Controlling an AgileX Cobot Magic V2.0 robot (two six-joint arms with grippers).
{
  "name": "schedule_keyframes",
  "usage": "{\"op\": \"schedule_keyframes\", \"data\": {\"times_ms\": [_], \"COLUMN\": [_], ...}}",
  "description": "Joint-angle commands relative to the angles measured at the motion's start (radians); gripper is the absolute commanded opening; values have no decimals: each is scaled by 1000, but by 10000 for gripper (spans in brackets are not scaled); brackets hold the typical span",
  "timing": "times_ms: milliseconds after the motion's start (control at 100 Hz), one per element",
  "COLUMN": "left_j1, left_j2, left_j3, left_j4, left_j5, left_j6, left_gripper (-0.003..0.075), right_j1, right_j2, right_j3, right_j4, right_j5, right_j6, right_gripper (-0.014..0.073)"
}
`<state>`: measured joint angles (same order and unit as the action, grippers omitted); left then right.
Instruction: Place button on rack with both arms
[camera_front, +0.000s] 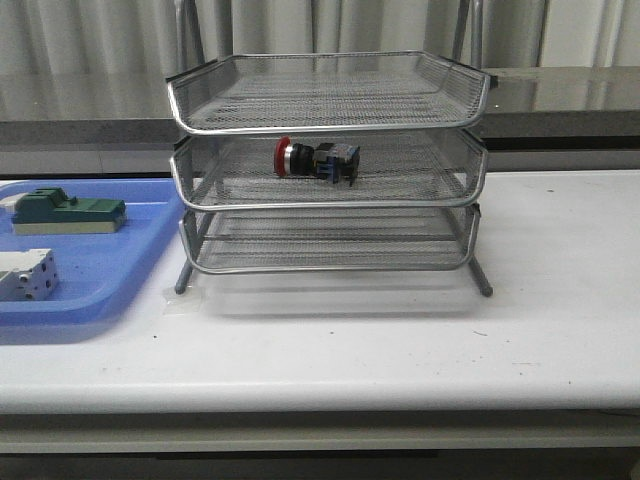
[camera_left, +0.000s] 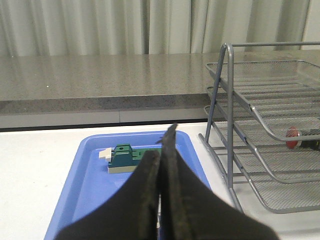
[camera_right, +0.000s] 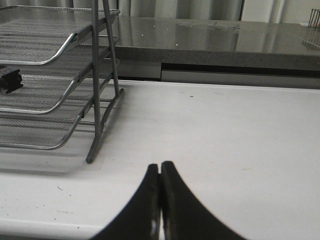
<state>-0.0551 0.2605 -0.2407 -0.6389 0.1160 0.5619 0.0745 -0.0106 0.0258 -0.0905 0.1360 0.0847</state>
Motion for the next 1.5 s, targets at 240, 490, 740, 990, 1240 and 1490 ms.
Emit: {"op": "schedule_keyframes", "data": {"times_ms": [240,490,740,990,1240,1490], "left_j1": [1,1,1,1,-12,-12], "left_j2": [7,7,7,7,6,-43], "left_j3": [-28,-28,-28,-28,-28,-21], "left_j4": [-13,-13,-13,-13,94,550], "left_j5": [-69,-69,-69,-69,-67,-69], "left_j6": [-6,-6,-6,-6,-38,-492], "left_gripper": [-20,-20,-20,-20,-20,-20], "right_j1": [-6,-6,-6,-6,-6,-6], "right_j2": [-16,-16,-16,-16,-16,-16], "right_j3": [2,2,2,2,2,2], "right_j4": [0,0,0,0,0,0], "right_j5": [-91,-91,-91,-91,-91,-91], "right_j6": [-7,-7,-7,-7,-7,-7], "right_gripper": [-60,-60,-60,-60,-60,-60]}}
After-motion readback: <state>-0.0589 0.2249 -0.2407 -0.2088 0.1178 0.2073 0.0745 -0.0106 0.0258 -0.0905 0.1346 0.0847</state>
